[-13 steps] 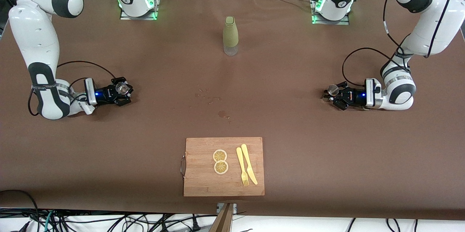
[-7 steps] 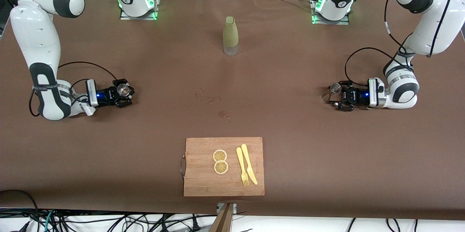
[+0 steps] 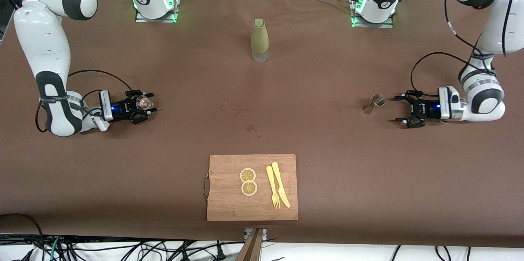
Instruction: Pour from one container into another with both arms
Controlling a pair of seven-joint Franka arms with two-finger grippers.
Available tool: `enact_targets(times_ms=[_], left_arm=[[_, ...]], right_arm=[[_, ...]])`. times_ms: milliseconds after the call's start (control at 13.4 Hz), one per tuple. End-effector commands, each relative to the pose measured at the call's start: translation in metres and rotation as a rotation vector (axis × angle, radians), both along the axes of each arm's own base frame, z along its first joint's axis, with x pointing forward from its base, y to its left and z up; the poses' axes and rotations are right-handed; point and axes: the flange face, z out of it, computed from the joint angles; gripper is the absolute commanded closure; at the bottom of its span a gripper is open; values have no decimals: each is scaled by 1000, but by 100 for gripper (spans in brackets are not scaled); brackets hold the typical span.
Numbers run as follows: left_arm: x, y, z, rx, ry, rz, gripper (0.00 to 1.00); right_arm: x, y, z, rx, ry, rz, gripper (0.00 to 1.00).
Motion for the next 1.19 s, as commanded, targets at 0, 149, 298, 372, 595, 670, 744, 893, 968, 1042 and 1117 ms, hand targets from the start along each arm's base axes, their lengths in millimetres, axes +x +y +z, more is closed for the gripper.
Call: enact_targets(times_ms=[0, 149, 298, 372, 595, 670, 744, 893, 968, 1042, 1117], left_arm=[[1, 15, 33, 60, 26, -28, 0], [3, 27, 55, 121, 43, -27, 0], [9, 43, 91, 235, 56, -17, 0], [12, 48, 111, 288, 71, -9, 0], [16, 60, 190, 477, 167, 51, 0], [15, 61, 217, 533, 206, 78, 0], [16, 55, 244, 587, 239, 98, 0], [14, 41, 297, 710, 308, 150, 0], [12, 28, 321, 766, 351, 185, 0], [8, 17, 346, 824, 400, 237, 0], [4, 2, 367, 875, 440, 282, 0]], right_arm=[[-5, -7, -8, -3, -43, 13, 0], [-7, -27, 1, -35, -13, 8, 0], [-9, -50, 19, -81, 33, 16, 0], [-8, -63, 34, -118, 41, 25, 0], [-6, -111, 88, -257, 82, 13, 0], [-2, -117, 109, -300, 108, 9, 0], [2, -121, 133, -344, 133, 3, 0], [8, -126, 175, -432, 194, -12, 0], [8, -128, 197, -472, 235, -23, 0], [9, -130, 220, -519, 278, -40, 0], [11, -128, 244, -563, 313, -61, 0]])
